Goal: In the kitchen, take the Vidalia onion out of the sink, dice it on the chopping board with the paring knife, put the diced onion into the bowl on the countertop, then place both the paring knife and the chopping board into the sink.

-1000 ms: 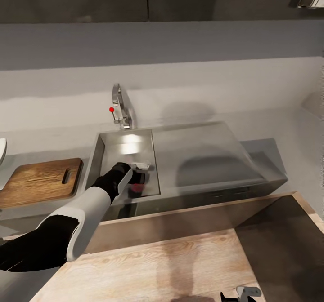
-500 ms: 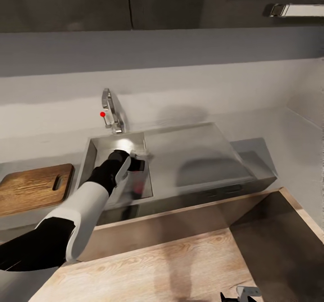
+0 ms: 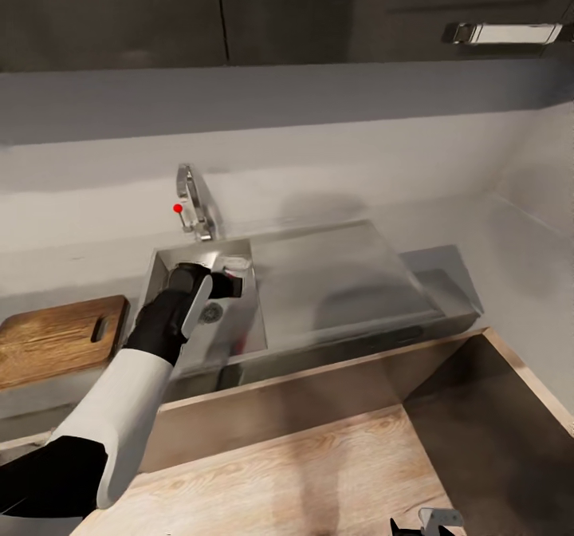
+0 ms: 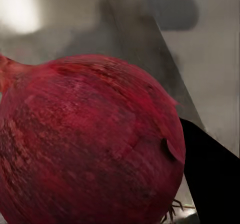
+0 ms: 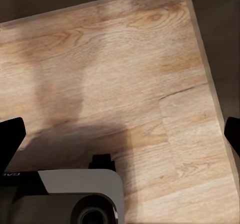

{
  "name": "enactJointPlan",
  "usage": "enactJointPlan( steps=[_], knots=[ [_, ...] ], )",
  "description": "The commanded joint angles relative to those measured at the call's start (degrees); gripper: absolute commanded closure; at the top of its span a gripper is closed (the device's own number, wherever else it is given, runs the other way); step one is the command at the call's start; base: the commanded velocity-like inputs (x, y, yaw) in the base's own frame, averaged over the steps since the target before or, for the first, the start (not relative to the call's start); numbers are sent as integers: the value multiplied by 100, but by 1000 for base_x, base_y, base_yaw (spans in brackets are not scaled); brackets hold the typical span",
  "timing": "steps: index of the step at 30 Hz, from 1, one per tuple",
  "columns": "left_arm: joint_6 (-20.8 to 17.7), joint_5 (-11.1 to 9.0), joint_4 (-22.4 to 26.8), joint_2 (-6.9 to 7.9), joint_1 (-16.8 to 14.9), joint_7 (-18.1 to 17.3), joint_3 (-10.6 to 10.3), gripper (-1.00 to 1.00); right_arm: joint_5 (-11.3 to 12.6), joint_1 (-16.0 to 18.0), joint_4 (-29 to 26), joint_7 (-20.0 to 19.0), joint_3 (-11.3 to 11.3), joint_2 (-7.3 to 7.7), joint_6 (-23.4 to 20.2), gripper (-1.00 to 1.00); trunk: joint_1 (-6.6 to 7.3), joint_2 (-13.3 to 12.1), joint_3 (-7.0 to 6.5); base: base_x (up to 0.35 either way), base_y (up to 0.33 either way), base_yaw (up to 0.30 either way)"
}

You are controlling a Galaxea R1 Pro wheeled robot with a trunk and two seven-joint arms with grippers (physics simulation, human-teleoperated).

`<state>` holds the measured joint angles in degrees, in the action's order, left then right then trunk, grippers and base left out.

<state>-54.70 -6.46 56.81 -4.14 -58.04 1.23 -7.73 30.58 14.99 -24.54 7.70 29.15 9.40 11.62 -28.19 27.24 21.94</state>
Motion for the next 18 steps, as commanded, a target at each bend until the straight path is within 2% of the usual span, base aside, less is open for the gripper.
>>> enactJointPlan(
  steps=[1, 13, 18],
  knots=[
    [-34, -33, 15, 12, 3, 9, -3, 100, 46, 4, -6, 38, 50, 5, 18, -100, -1, 9, 0, -209, 158, 51],
    [-197, -31, 368, 71, 39, 9, -9, 100, 45, 4, -1, 47, 55, 1, 24, -100, -1, 9, -106, -235, 206, 140],
    [-221, -39, 603, 71, 219, 9, -10, 100, 45, 4, 1, 47, 55, 1, 24, -100, -1, 9, -148, -130, 284, 193]
  ],
)
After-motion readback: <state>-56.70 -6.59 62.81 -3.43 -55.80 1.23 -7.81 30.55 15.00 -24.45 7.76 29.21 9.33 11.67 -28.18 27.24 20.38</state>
